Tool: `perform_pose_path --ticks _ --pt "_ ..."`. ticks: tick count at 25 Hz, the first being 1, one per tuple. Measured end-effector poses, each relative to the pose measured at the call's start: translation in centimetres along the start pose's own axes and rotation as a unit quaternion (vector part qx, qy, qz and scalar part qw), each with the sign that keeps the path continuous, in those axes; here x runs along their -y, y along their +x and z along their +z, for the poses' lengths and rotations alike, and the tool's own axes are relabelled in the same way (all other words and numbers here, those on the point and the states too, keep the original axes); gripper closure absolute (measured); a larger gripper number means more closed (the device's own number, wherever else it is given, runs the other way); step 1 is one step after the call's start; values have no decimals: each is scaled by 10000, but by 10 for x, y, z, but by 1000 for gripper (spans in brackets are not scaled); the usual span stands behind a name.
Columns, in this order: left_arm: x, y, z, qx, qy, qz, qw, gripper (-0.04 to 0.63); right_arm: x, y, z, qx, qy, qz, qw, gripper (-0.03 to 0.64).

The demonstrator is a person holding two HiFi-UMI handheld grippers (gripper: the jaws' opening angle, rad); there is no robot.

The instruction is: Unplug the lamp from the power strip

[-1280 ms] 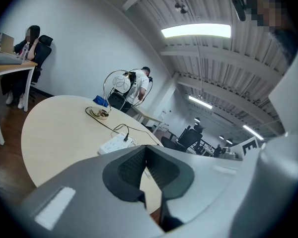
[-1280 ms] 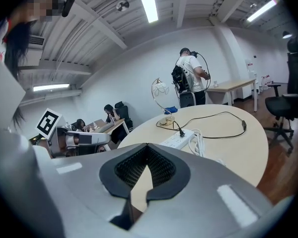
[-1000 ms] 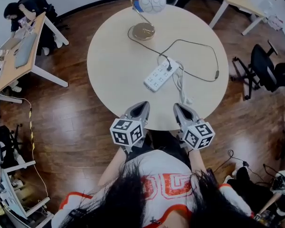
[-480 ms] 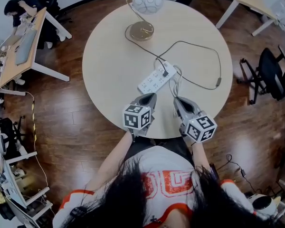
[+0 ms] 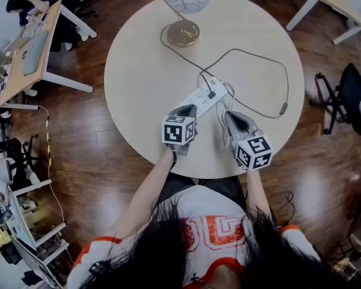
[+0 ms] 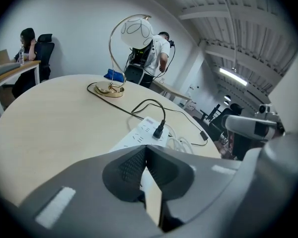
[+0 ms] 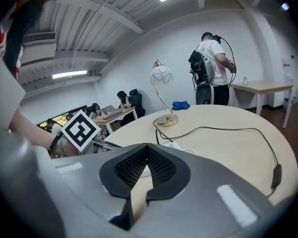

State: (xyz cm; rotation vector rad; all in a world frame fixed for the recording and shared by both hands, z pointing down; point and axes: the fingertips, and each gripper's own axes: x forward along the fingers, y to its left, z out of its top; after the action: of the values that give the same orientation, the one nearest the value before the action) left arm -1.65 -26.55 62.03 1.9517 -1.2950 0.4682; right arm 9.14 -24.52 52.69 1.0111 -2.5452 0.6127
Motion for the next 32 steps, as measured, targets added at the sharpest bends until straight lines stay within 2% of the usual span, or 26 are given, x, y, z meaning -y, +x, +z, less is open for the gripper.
perform_pose_path --ticks 6,13,16,19,24,29,32 --pt "-9 9 -9 -265 -44 213 9994 595 20 33 4 -352 -850 -244 9955 615" --pt "-13 12 -20 -502 -75 273 9983 595 29 66 -8 -887 -1366 -175 9865 615" --pt "-13 13 -20 -533 -66 285 9981 595 29 81 -19 -1163 -1401 -29 9833 613" --pt "-10 13 -20 -563 -11 283 9980 595 28 91 -27 -1360 -1344 67 9815 538" --pt "-10 12 -20 -509 -373 142 9979 595 26 106 -33 -1591 -1548 -6 9750 534" --pt "-9 14 -21 -572 -63 166 9982 595 28 121 -41 -1894 -1825 -177 9646 515" --pt "-9 13 -23 -538 -86 158 9984 595 27 124 -43 -1958 -1969 -283 9603 512"
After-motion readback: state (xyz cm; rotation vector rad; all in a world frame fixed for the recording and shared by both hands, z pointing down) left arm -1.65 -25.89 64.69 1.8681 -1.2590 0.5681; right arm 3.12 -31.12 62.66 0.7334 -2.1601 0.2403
